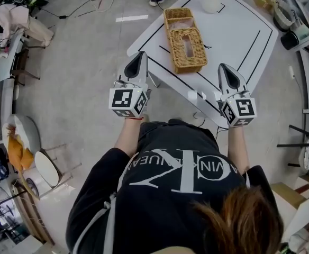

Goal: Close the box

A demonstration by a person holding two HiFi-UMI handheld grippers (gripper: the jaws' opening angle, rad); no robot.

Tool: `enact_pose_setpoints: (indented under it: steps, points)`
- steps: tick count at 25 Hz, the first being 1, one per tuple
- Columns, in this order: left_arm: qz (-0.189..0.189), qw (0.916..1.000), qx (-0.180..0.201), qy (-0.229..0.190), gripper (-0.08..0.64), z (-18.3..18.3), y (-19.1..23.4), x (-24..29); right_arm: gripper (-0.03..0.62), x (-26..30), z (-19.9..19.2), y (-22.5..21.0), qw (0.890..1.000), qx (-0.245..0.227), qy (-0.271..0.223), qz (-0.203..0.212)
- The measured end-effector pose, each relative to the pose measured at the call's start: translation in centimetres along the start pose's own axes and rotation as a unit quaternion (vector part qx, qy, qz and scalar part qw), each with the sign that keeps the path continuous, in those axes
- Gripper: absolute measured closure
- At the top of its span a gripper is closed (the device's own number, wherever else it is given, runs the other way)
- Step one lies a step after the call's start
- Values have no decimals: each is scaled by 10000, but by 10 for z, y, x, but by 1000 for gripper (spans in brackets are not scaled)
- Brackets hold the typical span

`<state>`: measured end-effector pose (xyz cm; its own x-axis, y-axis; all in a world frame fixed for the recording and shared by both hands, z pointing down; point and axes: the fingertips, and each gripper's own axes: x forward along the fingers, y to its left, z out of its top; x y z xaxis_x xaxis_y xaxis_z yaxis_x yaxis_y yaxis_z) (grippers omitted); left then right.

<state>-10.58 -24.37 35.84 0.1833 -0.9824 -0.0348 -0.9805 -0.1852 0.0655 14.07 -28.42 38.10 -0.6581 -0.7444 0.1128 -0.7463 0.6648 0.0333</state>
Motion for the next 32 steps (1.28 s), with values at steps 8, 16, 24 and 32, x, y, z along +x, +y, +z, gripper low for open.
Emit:
enact_pose_setpoints:
  steps: [8, 16, 24, 32]
  points:
    - [-19, 10000, 11, 10, 549, 0, -1, -2, 594, -3, 1, 2, 10000, -22, -25, 10]
    - [-48, 10000, 31, 9, 549, 1, -3, -2, 594, -4, 0, 1, 10000, 31, -72, -37]
    - [-60, 10000, 64, 19, 549, 2, -4, -1, 594, -4, -3, 0, 9999, 113, -69, -46]
    - [-63, 10000, 49, 44, 549, -1, -3, 5, 594, 0, -7, -5, 9998, 187, -26, -59]
